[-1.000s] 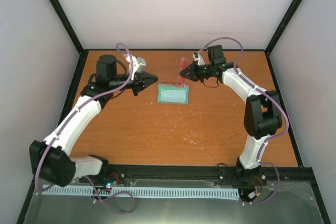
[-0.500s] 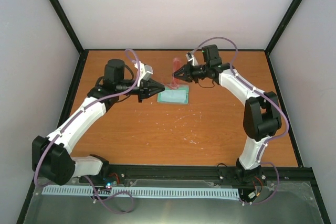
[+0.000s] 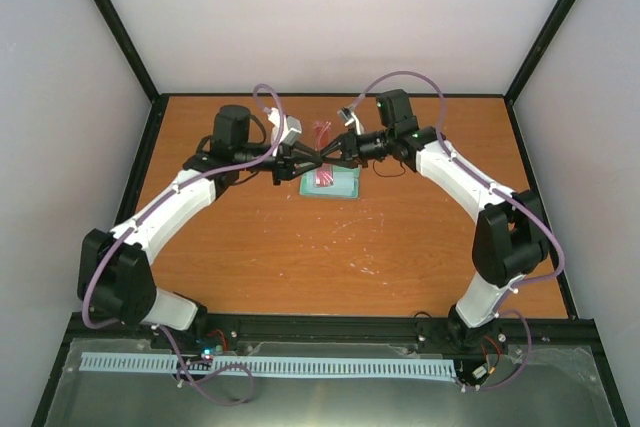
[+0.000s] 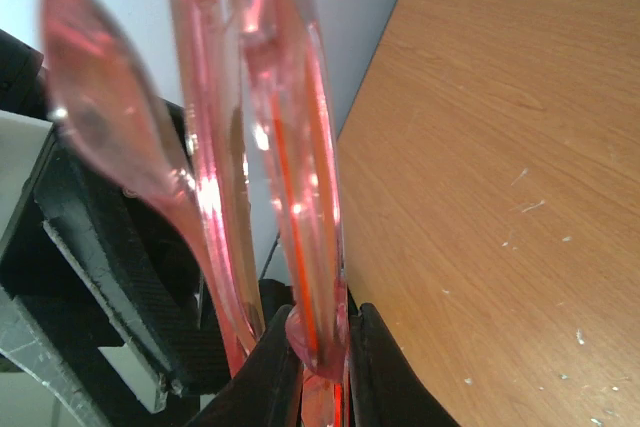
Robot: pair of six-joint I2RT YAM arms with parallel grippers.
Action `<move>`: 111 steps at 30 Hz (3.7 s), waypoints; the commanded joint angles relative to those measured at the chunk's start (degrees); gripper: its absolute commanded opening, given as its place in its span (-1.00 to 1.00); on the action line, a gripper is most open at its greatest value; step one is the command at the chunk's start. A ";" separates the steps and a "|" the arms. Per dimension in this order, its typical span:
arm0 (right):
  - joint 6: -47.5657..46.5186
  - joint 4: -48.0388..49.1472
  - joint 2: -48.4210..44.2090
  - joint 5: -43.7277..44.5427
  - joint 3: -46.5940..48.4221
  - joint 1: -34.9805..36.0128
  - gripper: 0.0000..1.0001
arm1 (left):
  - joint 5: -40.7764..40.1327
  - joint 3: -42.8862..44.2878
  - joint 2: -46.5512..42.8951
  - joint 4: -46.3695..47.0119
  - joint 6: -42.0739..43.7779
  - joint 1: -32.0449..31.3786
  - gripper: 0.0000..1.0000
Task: Organize the sunglasses
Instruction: Fold the sunglasses, then adjust the sunglasses case at the center of the board, then place the sunglasses in the sunglasses case.
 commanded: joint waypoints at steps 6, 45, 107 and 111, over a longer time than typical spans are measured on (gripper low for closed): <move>-2.87 -3.26 -1.24 -3.07 -0.77 0.31 -0.94 | -4.80 3.45 3.65 2.45 1.83 0.12 -0.03; 32.32 17.28 -11.24 35.72 -28.59 -8.13 -0.94 | -16.70 43.37 50.49 -30.38 15.98 8.96 -0.69; 20.97 10.47 22.67 20.47 -4.21 -2.51 -0.91 | -15.20 15.93 33.66 -17.85 12.06 3.67 -0.70; 19.34 7.90 24.05 20.99 -2.50 -2.34 -0.91 | -15.23 16.02 33.77 -17.79 12.15 3.74 -0.70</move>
